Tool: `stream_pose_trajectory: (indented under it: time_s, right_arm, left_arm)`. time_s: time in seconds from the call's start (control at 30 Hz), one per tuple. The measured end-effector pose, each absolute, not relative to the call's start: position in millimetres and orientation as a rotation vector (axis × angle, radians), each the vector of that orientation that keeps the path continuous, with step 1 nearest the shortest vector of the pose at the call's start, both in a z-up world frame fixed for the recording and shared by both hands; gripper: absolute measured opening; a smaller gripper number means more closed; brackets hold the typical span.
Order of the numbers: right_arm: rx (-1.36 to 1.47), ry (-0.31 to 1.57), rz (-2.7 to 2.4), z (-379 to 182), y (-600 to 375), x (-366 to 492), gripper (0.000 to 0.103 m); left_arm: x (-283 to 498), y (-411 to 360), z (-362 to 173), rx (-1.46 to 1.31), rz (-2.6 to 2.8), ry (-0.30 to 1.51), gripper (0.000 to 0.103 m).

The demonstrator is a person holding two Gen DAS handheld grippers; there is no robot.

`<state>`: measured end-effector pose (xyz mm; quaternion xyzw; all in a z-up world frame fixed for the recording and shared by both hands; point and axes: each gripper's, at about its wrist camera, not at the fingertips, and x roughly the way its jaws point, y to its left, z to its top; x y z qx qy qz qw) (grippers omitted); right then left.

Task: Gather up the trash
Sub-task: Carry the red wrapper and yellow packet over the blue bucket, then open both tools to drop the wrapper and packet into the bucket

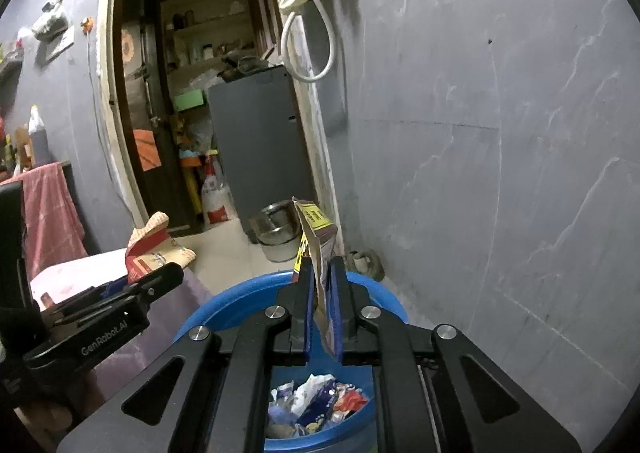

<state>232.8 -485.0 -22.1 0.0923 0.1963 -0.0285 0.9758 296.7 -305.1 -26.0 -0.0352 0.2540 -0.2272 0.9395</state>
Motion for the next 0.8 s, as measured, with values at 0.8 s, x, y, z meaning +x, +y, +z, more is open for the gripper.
stream_pose_trajectory:
  time_s: [0.8]
  right_arm:
    - [0.208,0.427,-0.072,-22.8,-493.4,238.4,0.026]
  left_arm:
    - [304.2,-290.9,-20.5,-0.140,-0.447,0.544,0.067]
